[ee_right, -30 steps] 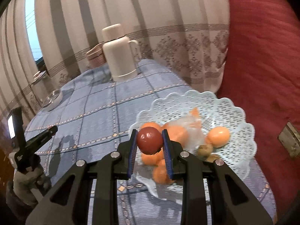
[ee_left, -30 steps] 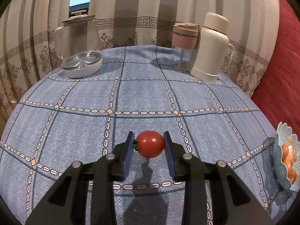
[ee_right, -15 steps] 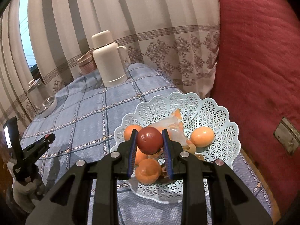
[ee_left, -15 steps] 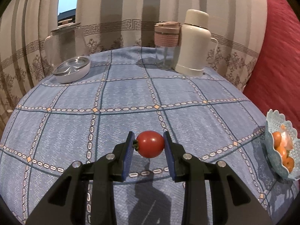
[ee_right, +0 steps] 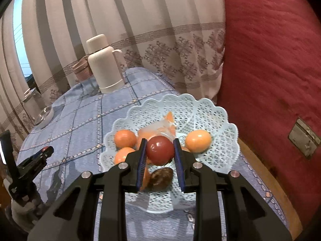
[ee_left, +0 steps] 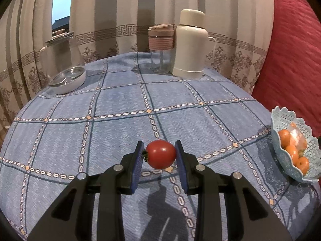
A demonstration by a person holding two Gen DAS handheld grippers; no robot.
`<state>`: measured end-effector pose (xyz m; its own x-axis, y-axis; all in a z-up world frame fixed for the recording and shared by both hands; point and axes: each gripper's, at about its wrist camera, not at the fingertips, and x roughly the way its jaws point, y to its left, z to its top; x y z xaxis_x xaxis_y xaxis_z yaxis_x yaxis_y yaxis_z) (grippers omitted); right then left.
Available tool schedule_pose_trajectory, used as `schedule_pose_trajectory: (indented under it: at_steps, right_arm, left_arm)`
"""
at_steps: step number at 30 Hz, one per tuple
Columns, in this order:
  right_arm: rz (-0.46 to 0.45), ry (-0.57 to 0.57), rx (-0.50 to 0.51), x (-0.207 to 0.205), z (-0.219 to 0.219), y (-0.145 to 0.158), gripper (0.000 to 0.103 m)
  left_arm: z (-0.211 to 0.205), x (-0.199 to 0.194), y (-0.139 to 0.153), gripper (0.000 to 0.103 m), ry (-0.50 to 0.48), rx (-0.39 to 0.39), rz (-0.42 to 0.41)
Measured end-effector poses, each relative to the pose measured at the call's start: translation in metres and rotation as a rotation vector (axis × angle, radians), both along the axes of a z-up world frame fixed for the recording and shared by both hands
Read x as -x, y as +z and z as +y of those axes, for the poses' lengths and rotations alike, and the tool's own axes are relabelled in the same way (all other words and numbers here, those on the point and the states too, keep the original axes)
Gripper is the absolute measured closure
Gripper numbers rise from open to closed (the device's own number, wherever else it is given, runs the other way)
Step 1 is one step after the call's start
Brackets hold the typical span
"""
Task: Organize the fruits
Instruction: 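Carry the tomato into the white basket with the right gripper, then open the right gripper to drop the tomato into the basket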
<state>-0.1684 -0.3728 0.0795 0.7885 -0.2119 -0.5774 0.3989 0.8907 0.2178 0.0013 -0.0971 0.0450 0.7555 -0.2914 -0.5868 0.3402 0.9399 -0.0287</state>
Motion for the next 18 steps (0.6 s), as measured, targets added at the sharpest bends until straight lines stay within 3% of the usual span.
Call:
schedule_pose_trajectory:
  at_steps: [18]
  right_arm:
    - [0.041, 0.003, -0.038, 0.012, -0.020, -0.024, 0.076]
  left_arm:
    - [-0.016, 0.016, 0.000, 0.071, -0.024, 0.003, 0.018]
